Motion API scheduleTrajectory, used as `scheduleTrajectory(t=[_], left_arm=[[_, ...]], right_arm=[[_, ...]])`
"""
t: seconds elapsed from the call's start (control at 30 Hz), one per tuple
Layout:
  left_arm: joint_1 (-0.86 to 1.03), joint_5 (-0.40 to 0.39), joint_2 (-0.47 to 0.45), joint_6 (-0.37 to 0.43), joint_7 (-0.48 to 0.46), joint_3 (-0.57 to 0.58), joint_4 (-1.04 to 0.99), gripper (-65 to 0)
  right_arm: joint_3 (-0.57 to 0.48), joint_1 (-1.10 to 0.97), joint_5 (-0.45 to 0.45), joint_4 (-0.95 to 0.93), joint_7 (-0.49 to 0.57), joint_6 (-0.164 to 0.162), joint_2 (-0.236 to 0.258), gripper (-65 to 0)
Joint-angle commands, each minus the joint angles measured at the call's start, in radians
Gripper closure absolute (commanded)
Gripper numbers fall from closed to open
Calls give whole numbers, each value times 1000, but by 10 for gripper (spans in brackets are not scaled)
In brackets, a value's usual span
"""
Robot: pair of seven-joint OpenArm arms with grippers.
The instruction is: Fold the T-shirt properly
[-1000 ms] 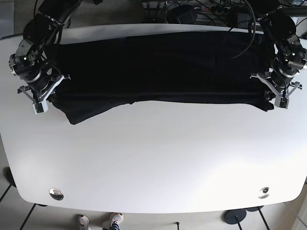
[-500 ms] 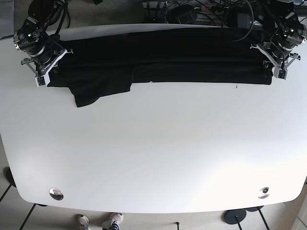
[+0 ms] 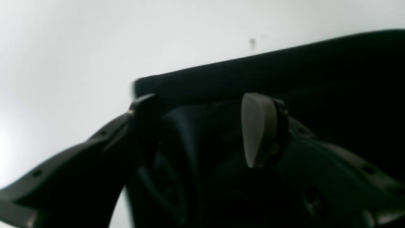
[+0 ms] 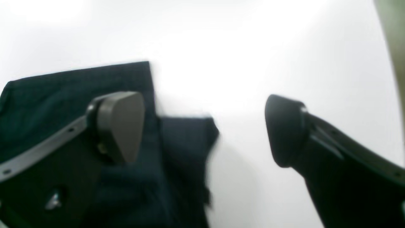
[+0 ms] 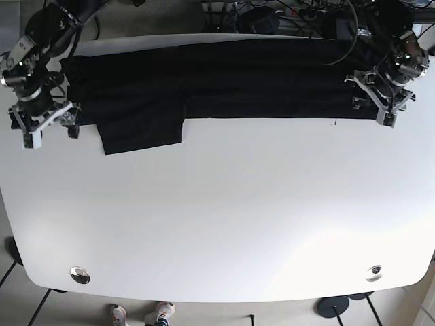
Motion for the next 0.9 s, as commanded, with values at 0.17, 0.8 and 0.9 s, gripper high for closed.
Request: scheduleTrajectory(t=[0.17,0.8,0.9], left_arm=[[-27,-7,-15,2,-17,17,-120,-365],[-24,-6,-24,2,-101,13,-235,-365],[-24,-6,-25,2,-101,12,-237,-365]], right_arm=[[-108,162,-112,-257,97,4,8,-575],[-190,107,-145,-492,247,4,-79,-420],[-189,112,-151,-492,284,4,-79,-279]])
